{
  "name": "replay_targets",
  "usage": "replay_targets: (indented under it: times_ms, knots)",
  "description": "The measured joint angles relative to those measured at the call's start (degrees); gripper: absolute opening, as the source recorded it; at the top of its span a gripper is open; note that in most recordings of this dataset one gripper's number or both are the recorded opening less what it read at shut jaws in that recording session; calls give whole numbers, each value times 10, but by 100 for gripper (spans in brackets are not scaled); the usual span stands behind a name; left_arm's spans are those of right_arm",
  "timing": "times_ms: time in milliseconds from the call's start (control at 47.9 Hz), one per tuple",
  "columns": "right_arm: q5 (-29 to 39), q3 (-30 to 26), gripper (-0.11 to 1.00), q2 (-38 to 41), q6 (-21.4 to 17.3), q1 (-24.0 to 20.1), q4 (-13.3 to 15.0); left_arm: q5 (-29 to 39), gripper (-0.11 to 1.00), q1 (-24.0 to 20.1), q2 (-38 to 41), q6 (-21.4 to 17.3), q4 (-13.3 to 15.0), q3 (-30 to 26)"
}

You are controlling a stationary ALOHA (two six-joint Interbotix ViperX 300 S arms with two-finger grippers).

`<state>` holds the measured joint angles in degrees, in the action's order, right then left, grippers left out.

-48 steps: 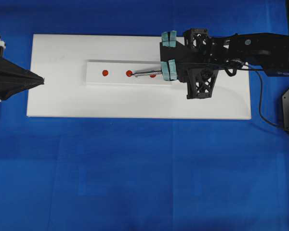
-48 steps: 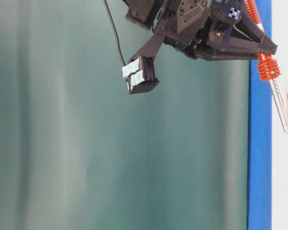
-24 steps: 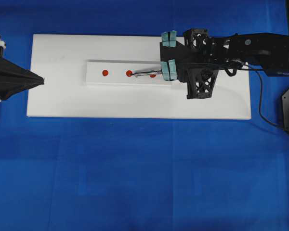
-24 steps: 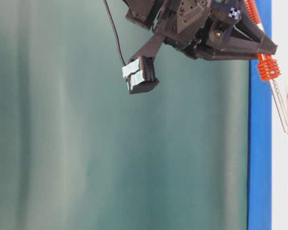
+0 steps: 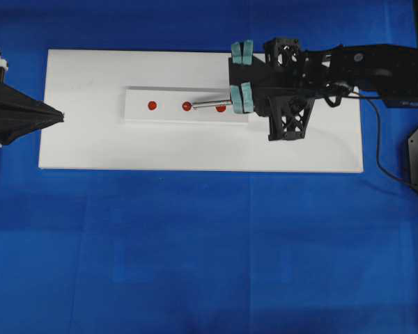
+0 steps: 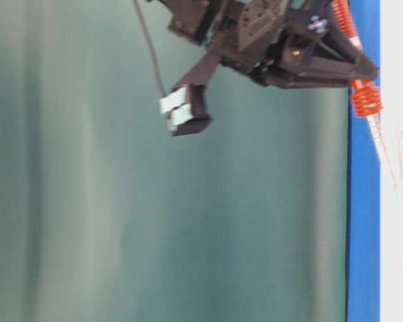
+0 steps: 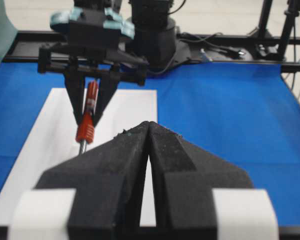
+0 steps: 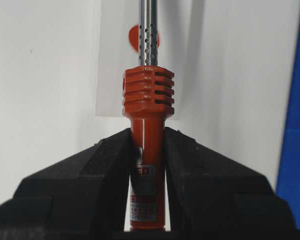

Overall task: Touch the tip of the soldering iron to the mark.
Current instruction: 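Raise the iron tip up and back toward the right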

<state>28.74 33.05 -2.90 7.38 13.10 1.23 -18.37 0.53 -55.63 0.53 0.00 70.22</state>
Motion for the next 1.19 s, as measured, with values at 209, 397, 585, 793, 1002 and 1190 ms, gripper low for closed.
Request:
replay_targets:
  times_ms: [209,397,585,793,1002,1190]
  knots:
    - [59,-40,6,-51,0,0,11,0,0,0,0,0,-1,0]
    - [104,-73,6,-90,1,0,26,0,0,0,0,0,0,0]
    - [120,-91,6,-109,1,0,40,0,0,0,0,0,0,0]
    - [117,-91,6,-107,1,0,40,1,0,0,0,0,-1,0]
    - [110,-91,6,-103,1,0,40,0,0,0,0,0,0,0]
    - [110,-70,6,-112,-1,0,41,0,0,0,0,0,0,0]
